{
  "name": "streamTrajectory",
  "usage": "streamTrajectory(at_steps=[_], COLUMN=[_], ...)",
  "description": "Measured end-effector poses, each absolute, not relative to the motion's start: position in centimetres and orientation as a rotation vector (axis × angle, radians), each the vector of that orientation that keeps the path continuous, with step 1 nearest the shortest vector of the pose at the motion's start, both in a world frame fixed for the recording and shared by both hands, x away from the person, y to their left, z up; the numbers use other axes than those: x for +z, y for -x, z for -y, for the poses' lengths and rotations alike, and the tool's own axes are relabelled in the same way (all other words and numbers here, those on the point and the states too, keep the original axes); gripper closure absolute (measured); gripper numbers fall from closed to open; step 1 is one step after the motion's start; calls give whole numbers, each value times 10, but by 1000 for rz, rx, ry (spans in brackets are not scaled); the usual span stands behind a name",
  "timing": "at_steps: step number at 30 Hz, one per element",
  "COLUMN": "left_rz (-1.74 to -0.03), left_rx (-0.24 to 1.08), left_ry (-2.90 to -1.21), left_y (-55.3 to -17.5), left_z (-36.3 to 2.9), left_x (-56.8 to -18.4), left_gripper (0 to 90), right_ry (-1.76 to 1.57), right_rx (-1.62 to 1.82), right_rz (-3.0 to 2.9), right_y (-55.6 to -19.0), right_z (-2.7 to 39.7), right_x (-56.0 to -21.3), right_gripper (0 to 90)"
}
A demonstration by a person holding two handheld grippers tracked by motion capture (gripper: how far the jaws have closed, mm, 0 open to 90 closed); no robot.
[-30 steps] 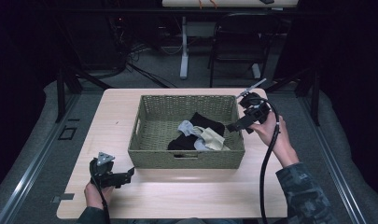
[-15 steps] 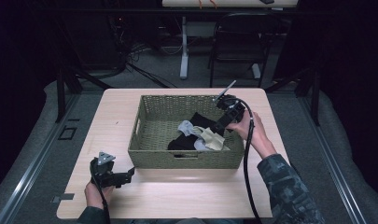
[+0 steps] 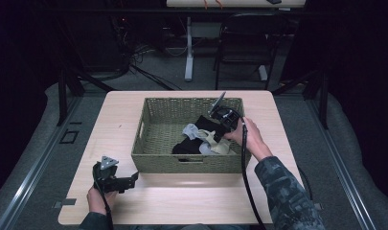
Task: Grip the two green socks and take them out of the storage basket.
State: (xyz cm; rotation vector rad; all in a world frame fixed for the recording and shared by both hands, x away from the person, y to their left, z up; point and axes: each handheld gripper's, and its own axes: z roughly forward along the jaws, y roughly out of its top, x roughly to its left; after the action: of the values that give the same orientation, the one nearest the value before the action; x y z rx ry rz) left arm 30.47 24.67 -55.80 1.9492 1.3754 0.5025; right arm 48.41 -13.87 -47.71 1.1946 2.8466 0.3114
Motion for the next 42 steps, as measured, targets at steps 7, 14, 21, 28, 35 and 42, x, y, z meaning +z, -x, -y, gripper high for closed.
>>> streamTrajectory(at_steps=[7, 14, 21, 28, 35, 42], left_rz=[-1373, -1369, -1368, -1367, -1365, -1365], left_rx=[499, 497, 493, 495, 489, 486], left_ry=[-1948, -1947, -1950, -1944, -1948, -1953], left_y=[-305, -305, -305, -304, -305, -305], left_z=[-247, -246, -246, -246, -246, -246], left_x=[-558, -558, -558, -558, -558, -558], left_gripper=[0, 0, 0, 0, 0, 0], right_ry=[-1206, -1205, -1216, -1240, -1226, -1199], right_rx=[179, 190, 266, 311, 290, 282], right_rz=[-2876, -2871, -2849, -2834, -2853, -2853], right_y=[-487, -485, -482, -480, -481, -482], right_z=[134, 139, 146, 148, 148, 147], right_x=[-490, -480, -461, -447, -436, -419], right_gripper=[719, 822, 824, 826, 825, 824])
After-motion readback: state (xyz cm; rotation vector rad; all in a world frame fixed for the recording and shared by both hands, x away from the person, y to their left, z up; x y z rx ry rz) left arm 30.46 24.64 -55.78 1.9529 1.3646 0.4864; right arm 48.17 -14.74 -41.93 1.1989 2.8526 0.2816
